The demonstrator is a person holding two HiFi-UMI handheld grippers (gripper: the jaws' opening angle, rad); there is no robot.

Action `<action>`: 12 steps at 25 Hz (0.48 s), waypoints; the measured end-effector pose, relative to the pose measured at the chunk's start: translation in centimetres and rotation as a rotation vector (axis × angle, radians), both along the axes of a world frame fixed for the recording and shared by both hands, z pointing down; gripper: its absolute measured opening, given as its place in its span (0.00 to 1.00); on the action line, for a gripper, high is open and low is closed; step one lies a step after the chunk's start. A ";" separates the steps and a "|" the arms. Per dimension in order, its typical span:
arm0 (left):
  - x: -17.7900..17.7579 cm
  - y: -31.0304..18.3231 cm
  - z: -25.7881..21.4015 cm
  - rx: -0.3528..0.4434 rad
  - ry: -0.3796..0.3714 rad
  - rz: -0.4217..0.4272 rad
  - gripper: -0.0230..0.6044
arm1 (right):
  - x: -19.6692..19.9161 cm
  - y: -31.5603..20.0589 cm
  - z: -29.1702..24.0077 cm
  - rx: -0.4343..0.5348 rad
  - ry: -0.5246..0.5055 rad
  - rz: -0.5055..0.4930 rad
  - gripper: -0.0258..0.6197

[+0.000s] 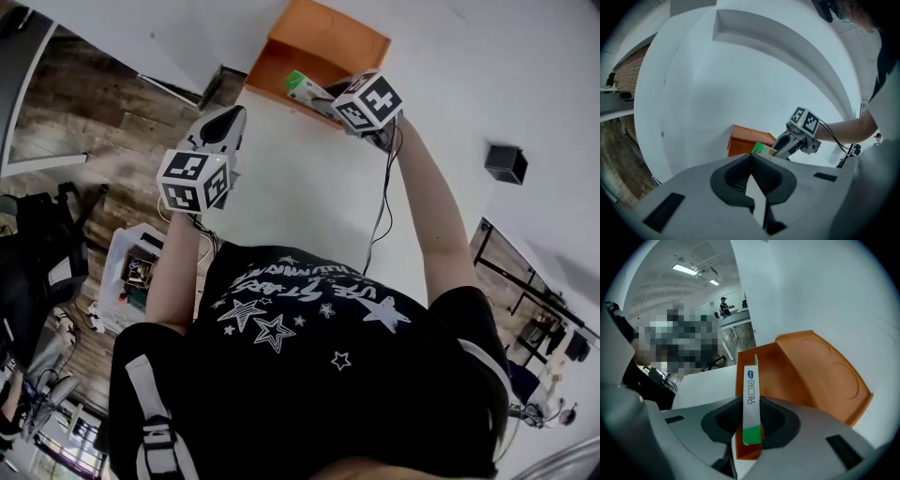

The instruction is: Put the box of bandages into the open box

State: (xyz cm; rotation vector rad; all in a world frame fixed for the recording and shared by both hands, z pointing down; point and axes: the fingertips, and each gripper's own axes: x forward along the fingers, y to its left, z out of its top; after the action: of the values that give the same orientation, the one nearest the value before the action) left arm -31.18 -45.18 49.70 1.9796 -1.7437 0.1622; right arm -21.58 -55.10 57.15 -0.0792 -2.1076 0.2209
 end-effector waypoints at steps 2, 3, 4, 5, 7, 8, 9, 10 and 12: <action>0.0 0.0 0.0 -0.005 0.006 -0.002 0.07 | -0.1 0.1 0.0 0.007 0.014 -0.016 0.21; 0.0 -0.1 -0.1 -0.007 0.008 -0.003 0.07 | 0.0 0.1 -0.2 0.011 0.017 -0.022 0.21; 0.1 -0.2 -0.2 -0.009 0.010 -0.003 0.07 | 0.0 0.0 -0.4 0.015 0.013 -0.025 0.21; 0.2 -0.4 -0.3 -0.010 0.011 -0.003 0.07 | 0.0 -0.2 -0.5 0.018 0.004 -0.025 0.21; 0.3 -0.6 -0.2 -0.012 0.011 -0.001 0.07 | -0.1 -0.6 -0.7 0.021 -0.025 -0.016 0.22; 0.4 -0.6 -0.1 -0.013 0.011 0.000 0.07 | -0.1 -0.8 -0.8 0.023 -0.036 -0.011 0.24; 0.4 -0.7 0.0 -0.013 0.011 0.001 0.07 | 0.0 -0.9 -0.8 0.029 -0.043 -0.007 0.25; 0.4 -0.7 0.0 -0.013 0.011 0.001 0.07 | 0.0 -1.2 -0.9 0.038 -0.048 -0.003 0.26; 0.4 -0.6 -0.1 -0.011 0.013 0.002 0.07 | 0.1 -1.6 -1.2 0.056 -0.060 0.007 0.27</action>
State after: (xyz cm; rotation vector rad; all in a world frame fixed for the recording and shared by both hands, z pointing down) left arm -30.79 -45.76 49.62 1.9704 -1.7293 0.1596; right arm -21.46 -56.65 55.91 -0.0453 -2.1726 0.1653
